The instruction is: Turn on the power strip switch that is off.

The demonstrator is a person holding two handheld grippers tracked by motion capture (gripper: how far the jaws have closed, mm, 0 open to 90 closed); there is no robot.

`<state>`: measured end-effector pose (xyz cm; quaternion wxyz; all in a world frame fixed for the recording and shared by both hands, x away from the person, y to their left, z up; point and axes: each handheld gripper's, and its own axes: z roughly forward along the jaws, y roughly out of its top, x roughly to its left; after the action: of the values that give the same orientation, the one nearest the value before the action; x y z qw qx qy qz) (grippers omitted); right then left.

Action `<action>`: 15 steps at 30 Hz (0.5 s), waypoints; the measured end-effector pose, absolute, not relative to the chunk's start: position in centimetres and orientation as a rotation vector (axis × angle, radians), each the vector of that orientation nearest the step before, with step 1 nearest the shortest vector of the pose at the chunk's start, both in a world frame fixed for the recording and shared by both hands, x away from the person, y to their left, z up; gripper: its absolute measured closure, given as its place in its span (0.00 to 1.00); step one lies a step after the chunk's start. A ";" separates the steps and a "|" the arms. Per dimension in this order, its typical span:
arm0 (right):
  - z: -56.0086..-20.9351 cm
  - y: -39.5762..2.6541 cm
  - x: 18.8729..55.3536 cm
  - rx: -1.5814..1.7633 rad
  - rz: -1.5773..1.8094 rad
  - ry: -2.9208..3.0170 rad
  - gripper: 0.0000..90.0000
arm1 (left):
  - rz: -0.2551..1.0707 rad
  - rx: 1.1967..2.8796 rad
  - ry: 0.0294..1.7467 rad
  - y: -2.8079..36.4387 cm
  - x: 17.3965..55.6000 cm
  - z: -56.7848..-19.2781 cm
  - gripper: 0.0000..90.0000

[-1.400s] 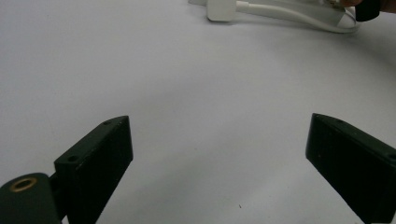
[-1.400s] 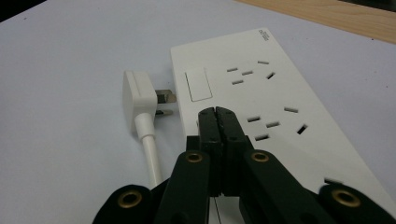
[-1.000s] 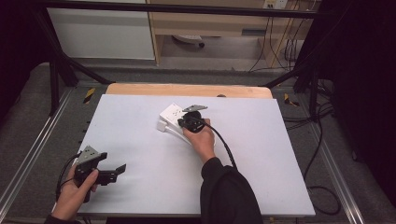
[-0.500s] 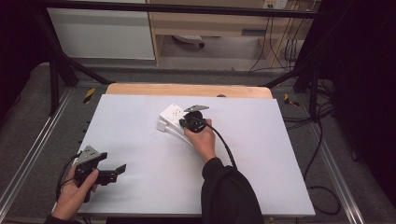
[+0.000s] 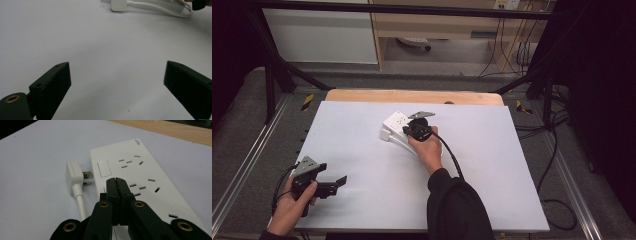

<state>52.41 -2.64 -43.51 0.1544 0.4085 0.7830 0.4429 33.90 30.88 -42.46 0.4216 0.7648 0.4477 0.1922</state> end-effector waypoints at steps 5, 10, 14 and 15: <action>-43.3 -2.9 52.4 1.176 1.271 2.236 1.00 | 0.481 1.916 1.121 30.9 33.9 -42.5 0.08; -42.8 -3.1 52.4 1.184 1.290 2.222 0.98 | 0.481 1.917 1.120 30.9 33.9 -42.5 0.08; -42.5 -3.3 52.2 1.189 1.291 2.214 0.95 | 0.482 1.919 1.121 30.9 33.9 -42.5 0.08; -42.4 -3.4 52.2 1.191 1.292 2.212 0.94 | 0.483 1.919 1.121 30.9 33.9 -42.5 0.08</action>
<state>52.23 -3.42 -42.41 0.1578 0.4164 0.7731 0.4516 33.90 30.90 -42.47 0.4203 0.7656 0.4473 0.1925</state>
